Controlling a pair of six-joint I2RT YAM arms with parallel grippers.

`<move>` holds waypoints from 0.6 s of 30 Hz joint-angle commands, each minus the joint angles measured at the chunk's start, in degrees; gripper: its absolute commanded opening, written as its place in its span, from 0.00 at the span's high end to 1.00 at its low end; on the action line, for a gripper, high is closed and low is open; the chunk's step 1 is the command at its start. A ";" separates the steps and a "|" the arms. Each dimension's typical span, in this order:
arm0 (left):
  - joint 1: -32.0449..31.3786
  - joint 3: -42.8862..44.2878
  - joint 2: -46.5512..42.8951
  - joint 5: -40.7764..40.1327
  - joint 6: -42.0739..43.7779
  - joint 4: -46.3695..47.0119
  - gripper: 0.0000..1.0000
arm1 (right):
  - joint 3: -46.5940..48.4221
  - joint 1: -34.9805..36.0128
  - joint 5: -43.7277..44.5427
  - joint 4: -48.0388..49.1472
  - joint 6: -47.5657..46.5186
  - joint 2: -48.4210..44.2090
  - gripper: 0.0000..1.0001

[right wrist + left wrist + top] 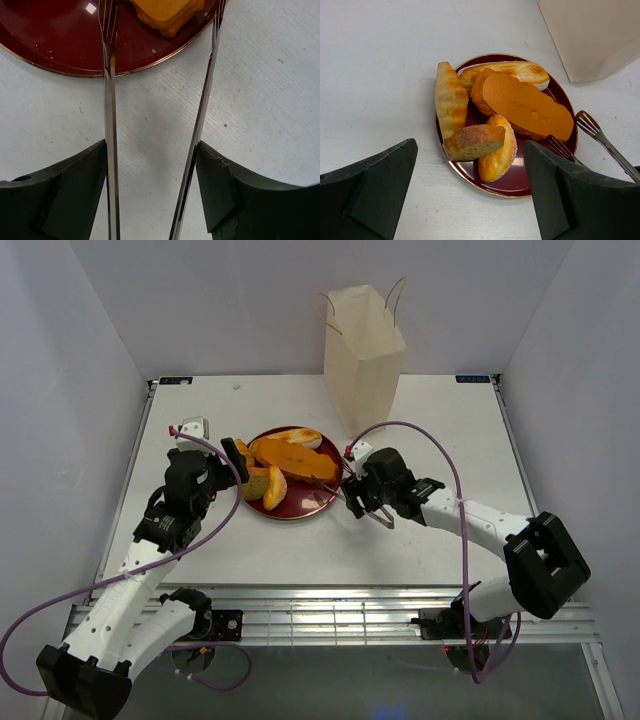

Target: Place the fake bread into the paper bag

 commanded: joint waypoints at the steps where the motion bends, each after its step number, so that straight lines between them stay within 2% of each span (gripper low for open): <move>1: -0.02 0.19 -0.44 0.71 0.22 0.56 0.03 | 3.53 0.25 0.57 2.75 -1.93 2.16 0.27; 16: -0.02 0.19 -0.53 1.50 0.22 0.56 0.03 | 7.49 0.25 -0.84 2.75 -2.63 7.09 0.27; 18: -0.02 0.19 -0.53 1.50 0.22 0.56 0.03 | 8.45 0.25 -3.38 1.52 -3.07 7.96 0.27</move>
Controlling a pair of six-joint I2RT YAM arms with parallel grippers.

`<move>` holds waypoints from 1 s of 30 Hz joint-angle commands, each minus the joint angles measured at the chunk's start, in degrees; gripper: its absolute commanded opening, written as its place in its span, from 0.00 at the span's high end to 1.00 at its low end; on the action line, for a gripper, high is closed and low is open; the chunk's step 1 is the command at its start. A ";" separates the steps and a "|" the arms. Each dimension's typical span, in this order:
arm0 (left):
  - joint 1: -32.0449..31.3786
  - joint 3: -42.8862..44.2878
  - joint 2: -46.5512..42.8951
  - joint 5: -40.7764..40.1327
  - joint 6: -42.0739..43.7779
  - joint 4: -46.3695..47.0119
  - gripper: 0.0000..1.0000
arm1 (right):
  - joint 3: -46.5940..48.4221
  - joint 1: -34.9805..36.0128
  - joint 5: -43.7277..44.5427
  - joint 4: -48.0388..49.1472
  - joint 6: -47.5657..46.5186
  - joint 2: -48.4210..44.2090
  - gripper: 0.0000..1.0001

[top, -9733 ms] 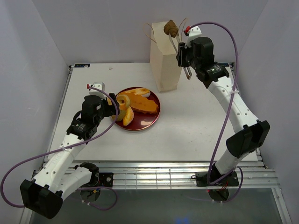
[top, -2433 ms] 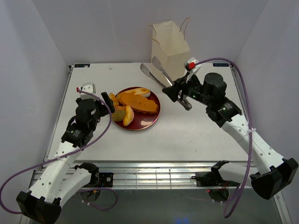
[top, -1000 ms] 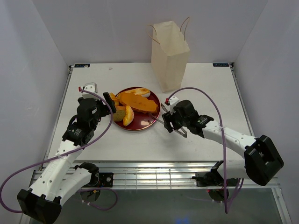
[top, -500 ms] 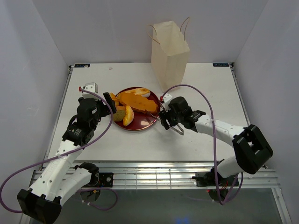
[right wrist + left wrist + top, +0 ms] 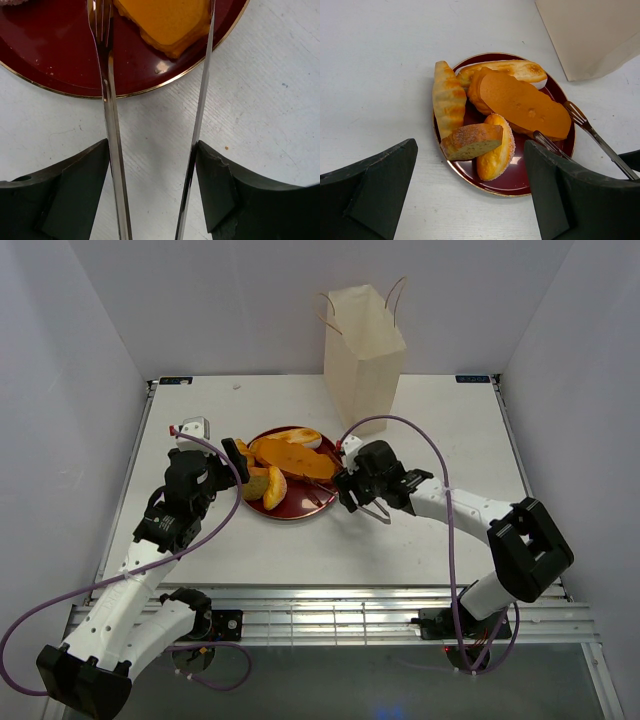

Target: Place the fake bread into the paper bag

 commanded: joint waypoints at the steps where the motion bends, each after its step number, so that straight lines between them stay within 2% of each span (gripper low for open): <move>1: -0.02 0.28 -0.53 0.78 0.22 0.56 0.03 | 3.82 0.20 -2.88 0.91 -1.71 1.48 0.27; 13: -0.02 0.19 -0.79 1.13 0.30 0.56 0.03 | 11.03 0.20 -3.85 -8.40 -6.20 5.78 0.28; 20: -0.02 0.28 -0.79 1.22 0.30 0.56 0.03 | 14.63 0.12 -3.41 -10.96 -6.99 6.31 0.44; 30: -0.02 0.19 -0.97 1.22 0.30 0.65 0.03 | 17.71 -0.23 -3.94 -15.18 -7.43 6.05 0.57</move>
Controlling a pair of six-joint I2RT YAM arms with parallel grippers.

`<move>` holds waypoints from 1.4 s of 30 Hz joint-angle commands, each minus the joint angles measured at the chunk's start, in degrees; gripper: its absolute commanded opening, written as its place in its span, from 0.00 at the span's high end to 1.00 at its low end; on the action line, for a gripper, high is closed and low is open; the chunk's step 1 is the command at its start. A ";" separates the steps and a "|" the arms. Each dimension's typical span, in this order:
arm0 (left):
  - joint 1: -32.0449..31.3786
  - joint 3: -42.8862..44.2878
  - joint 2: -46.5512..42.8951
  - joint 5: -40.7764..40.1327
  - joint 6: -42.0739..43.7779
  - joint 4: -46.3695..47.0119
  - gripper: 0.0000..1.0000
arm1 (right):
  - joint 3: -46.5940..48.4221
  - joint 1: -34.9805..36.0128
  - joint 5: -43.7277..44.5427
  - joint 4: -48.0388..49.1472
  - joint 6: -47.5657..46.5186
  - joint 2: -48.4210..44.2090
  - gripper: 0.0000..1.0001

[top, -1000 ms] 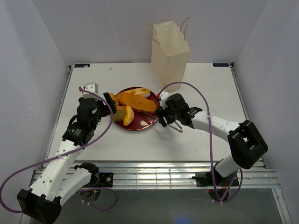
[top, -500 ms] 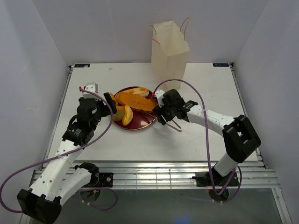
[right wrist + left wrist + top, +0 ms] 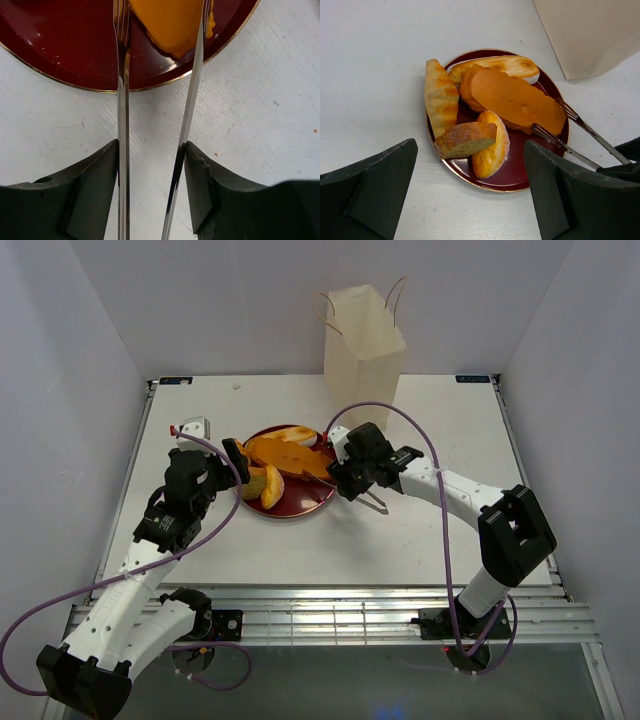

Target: Place the fake bread into the paper bag

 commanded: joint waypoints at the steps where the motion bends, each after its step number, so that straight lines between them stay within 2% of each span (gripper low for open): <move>1: -0.02 0.28 -0.94 0.54 0.30 0.56 0.03 | 3.20 -0.17 -1.14 -0.86 -1.46 -1.10 0.58; 3: -0.02 0.28 -0.94 0.54 0.30 0.56 0.03 | 3.46 -0.34 -0.44 -1.21 -1.46 -2.50 0.64; 11: -0.02 0.10 -0.94 0.36 0.30 0.65 0.03 | 4.96 -0.43 0.26 -3.68 -1.46 -8.12 0.66; 30: -0.02 0.19 -0.77 0.80 0.22 0.56 0.03 | 7.24 -0.43 5.09 -9.04 -1.55 -15.95 0.68; 36: -0.02 0.10 -0.59 0.89 0.22 0.65 0.03 | 8.65 -0.43 8.26 -8.69 -1.29 -17.88 0.68; 42: -0.02 0.10 -0.51 0.63 0.30 0.56 0.03 | 9.44 -0.35 7.47 -7.63 -0.49 -18.85 0.69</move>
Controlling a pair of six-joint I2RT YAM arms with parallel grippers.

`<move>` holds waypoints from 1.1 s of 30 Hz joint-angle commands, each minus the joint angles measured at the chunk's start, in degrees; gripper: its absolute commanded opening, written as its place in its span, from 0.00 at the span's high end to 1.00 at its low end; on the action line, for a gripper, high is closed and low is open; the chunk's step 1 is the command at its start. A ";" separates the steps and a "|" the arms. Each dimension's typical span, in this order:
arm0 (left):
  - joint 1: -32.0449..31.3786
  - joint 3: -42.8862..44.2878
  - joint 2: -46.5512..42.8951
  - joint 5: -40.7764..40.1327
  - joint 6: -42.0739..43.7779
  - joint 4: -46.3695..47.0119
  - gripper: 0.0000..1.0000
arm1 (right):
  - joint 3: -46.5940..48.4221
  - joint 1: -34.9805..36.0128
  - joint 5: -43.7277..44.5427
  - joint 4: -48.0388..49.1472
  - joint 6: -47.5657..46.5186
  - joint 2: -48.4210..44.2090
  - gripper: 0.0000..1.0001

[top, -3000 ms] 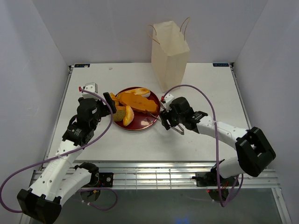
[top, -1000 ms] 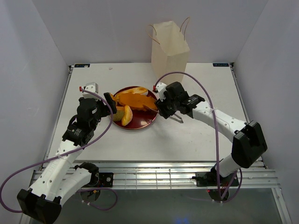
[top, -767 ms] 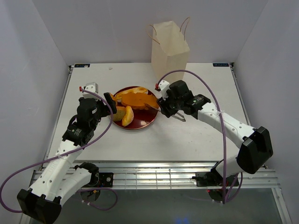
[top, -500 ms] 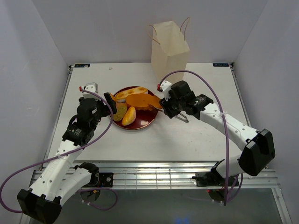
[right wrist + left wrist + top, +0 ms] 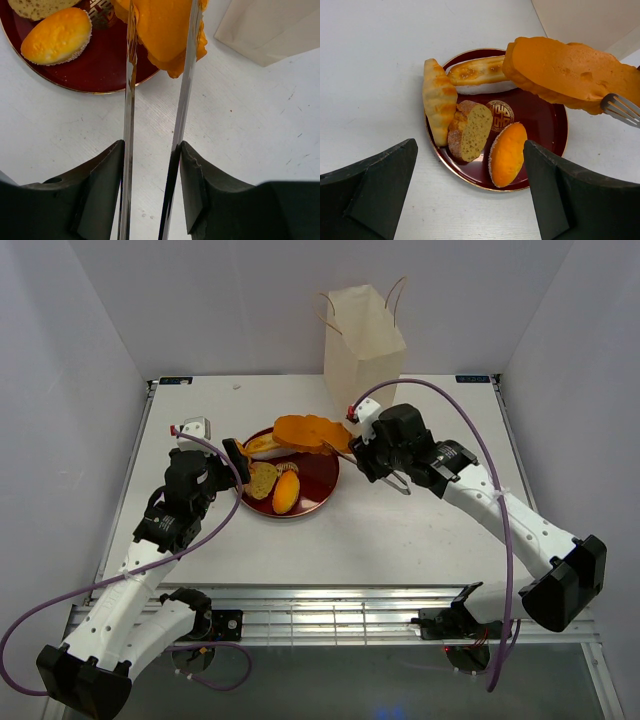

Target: Place the fake bread into the paper bag

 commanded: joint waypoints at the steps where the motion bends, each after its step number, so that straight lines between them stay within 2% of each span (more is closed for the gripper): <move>1: -0.02 0.02 -0.50 0.23 0.28 0.65 0.03 | 3.30 -0.10 0.39 3.93 0.73 -2.26 0.69; 22: -0.02 0.02 -0.33 -0.29 0.46 0.65 0.03 | 14.28 -0.19 -1.46 9.82 3.72 -2.62 0.71; 33: -0.02 0.02 0.11 -1.00 0.63 0.47 0.03 | 17.27 -0.63 6.89 16.93 6.26 -3.67 0.72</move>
